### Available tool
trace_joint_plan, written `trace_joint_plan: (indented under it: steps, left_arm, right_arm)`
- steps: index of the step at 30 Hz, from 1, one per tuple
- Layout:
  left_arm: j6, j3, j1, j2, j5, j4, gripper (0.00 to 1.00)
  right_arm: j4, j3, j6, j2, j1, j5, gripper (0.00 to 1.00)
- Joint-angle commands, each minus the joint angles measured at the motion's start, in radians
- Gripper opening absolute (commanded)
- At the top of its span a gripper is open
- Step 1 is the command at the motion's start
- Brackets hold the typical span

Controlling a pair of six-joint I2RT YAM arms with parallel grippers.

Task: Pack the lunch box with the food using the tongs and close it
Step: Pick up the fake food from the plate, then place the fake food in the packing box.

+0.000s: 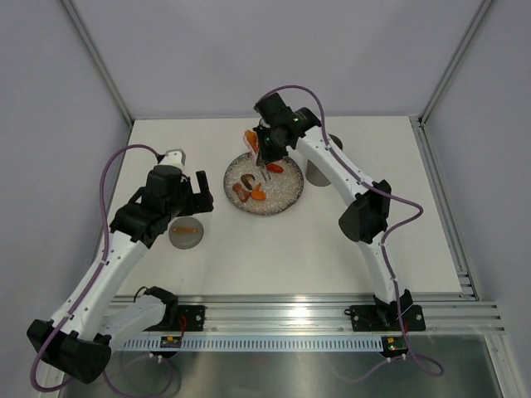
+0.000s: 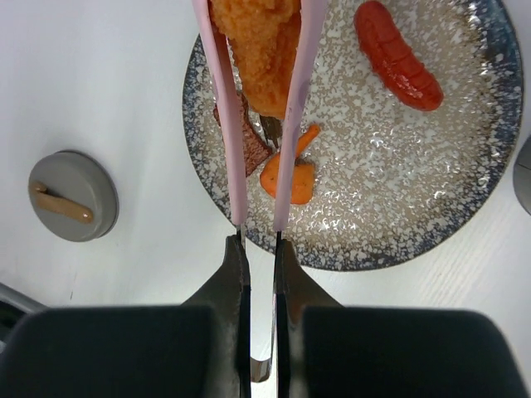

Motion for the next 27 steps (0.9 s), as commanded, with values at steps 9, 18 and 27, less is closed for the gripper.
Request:
trace_joint_plan:
  steps: [9,18,27]
  left_arm:
    - [-0.009,0.038,-0.002,0.011,0.03,0.058,0.99]
    - [-0.013,0.059,-0.002,0.02,0.018,0.058,0.99]
    - [-0.041,0.041,-0.002,0.017,0.023,0.071,0.99]
  right_arm:
    - [0.058,-0.231,-0.041,-0.355,-0.192,0.014,0.0]
    - [0.066,-0.504,-0.071,-0.522,-0.289,0.014,0.0]
    - [0.015,-0.544,-0.084,-0.48,-0.297,0.092,0.03]
